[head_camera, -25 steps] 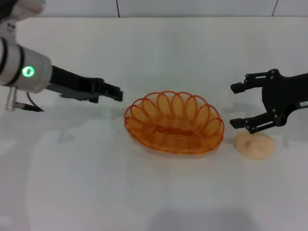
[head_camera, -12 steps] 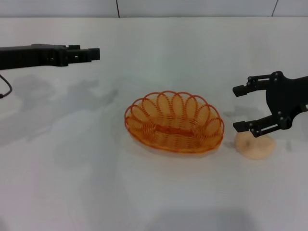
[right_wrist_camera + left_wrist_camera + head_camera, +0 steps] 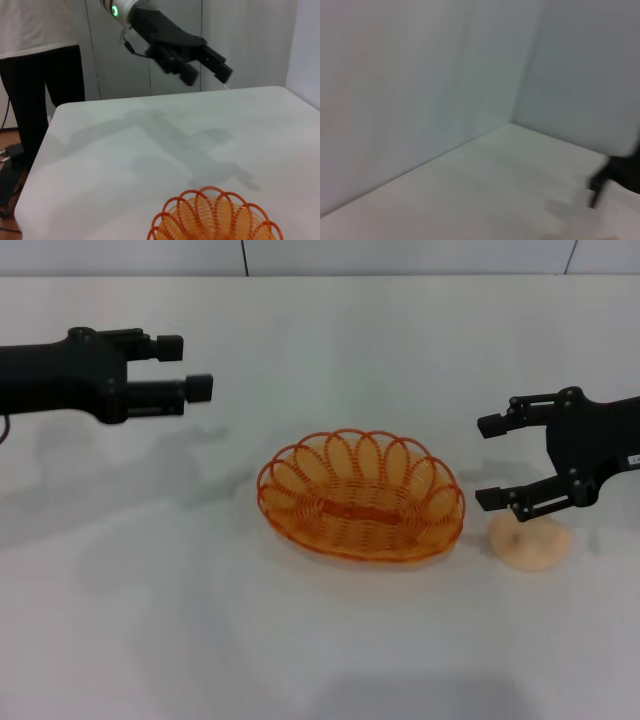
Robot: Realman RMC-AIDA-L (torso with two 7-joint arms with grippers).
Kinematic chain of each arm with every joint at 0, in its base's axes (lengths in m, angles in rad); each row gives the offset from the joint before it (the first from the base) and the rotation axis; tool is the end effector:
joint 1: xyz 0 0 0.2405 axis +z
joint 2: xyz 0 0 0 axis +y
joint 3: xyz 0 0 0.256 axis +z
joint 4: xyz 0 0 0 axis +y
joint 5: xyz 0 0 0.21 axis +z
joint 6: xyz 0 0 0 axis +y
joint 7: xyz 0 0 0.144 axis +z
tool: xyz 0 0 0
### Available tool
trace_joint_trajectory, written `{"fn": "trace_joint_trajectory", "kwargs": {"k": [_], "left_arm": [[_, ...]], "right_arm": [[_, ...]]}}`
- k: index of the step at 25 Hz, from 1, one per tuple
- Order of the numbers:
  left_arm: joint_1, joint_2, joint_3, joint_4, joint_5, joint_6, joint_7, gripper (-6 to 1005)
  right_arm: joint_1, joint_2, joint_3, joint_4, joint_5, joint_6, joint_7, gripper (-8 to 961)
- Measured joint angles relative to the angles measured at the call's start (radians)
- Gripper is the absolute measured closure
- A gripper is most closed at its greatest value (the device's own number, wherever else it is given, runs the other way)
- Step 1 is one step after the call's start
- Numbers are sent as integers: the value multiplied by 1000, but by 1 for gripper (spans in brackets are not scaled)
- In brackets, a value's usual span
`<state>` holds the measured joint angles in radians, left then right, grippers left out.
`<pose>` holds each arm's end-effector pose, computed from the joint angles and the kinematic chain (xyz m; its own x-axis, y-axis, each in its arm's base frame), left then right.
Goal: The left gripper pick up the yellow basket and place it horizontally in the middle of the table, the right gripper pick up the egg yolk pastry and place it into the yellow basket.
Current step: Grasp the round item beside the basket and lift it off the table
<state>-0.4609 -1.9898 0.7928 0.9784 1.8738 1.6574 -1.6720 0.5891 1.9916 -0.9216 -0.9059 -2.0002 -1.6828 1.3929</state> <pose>-0.2419 0.3388 0.0777 0.8086 0.3245 0.4907 0.4599 -0.8688 -0.1833 0.2143 0.3488 0.0372 0.9587 -0.0455 -0.2809 -0.0844 -0.9882 -0.1281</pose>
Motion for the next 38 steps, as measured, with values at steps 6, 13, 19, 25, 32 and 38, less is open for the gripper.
{"fn": "trace_joint_trajectory", "kwargs": {"k": [6,13,19,25,32,38], "left_arm": [[8,27,-24,0,40,117,161,273],[48,53,-28,-53,83,224,351,269],[112,22,-28,-93,91,226,502,265],[161,-4,-30,-92,92,222,573,263],[167,-8,-25,-83,94,226,571,263],[162,-6,-20,-74,96,262,540,262]], "right_arm": [[-5,14,1,1,9,2,12,108],[-28,16,14,1,30,12,19,108],[-54,15,44,3,30,13,26,108],[-66,11,43,-2,25,-2,53,108],[-70,-3,30,-81,-76,-1,170,109],[-34,-2,11,-259,-249,-95,381,109]]}}
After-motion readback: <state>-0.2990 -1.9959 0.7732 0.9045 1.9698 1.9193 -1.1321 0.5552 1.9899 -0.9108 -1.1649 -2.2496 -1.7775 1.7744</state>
